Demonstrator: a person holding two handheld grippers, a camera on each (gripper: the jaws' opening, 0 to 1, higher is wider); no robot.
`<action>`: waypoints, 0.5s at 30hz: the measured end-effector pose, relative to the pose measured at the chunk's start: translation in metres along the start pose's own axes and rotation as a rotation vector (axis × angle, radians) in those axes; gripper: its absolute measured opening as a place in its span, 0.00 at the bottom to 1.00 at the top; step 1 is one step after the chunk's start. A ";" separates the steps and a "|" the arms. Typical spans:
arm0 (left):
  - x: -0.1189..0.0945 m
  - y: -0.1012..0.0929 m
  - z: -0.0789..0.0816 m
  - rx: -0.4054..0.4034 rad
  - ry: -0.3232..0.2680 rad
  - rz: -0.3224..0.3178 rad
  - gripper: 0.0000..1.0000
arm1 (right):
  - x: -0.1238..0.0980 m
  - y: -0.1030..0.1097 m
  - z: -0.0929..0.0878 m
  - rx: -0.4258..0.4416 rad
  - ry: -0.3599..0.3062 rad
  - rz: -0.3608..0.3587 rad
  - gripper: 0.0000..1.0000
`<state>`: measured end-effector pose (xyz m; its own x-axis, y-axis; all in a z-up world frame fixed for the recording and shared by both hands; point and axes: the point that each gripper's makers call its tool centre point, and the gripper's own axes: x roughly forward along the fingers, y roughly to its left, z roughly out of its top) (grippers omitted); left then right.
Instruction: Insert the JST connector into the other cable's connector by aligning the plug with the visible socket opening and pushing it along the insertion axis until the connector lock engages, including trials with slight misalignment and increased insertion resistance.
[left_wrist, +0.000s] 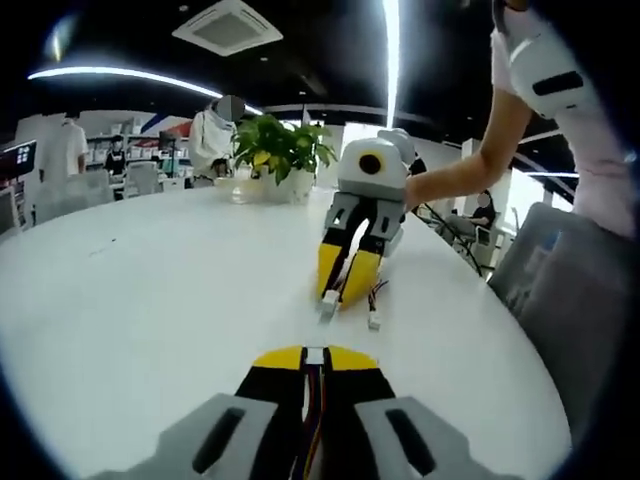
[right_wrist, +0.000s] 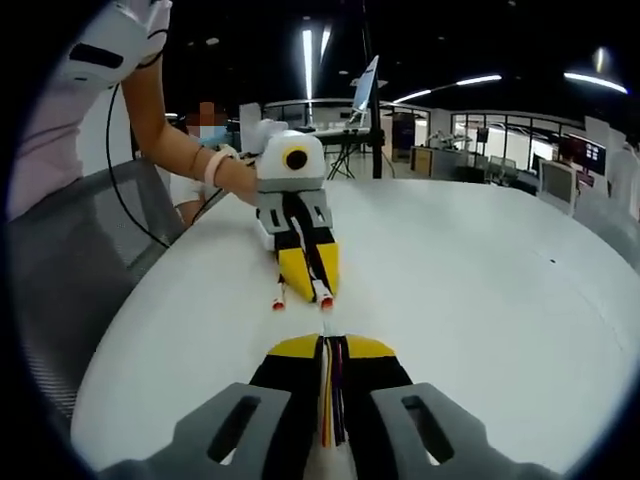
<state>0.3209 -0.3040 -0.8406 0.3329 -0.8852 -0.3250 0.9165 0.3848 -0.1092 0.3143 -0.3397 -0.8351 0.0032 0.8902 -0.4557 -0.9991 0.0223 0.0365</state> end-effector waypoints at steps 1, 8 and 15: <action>-0.001 -0.001 0.003 -0.001 -0.008 -0.003 0.00 | 0.000 0.001 0.001 -0.002 0.001 0.004 0.04; -0.004 -0.003 0.017 0.068 0.009 -0.022 0.00 | -0.004 -0.002 0.010 -0.007 -0.010 0.006 0.04; -0.004 -0.006 0.028 0.103 0.008 -0.042 0.00 | -0.012 -0.008 0.020 -0.025 -0.010 0.008 0.04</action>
<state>0.3201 -0.3107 -0.8123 0.2924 -0.8975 -0.3301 0.9476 0.3183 -0.0258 0.3233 -0.3420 -0.8124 -0.0040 0.8947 -0.4467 -0.9998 0.0044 0.0178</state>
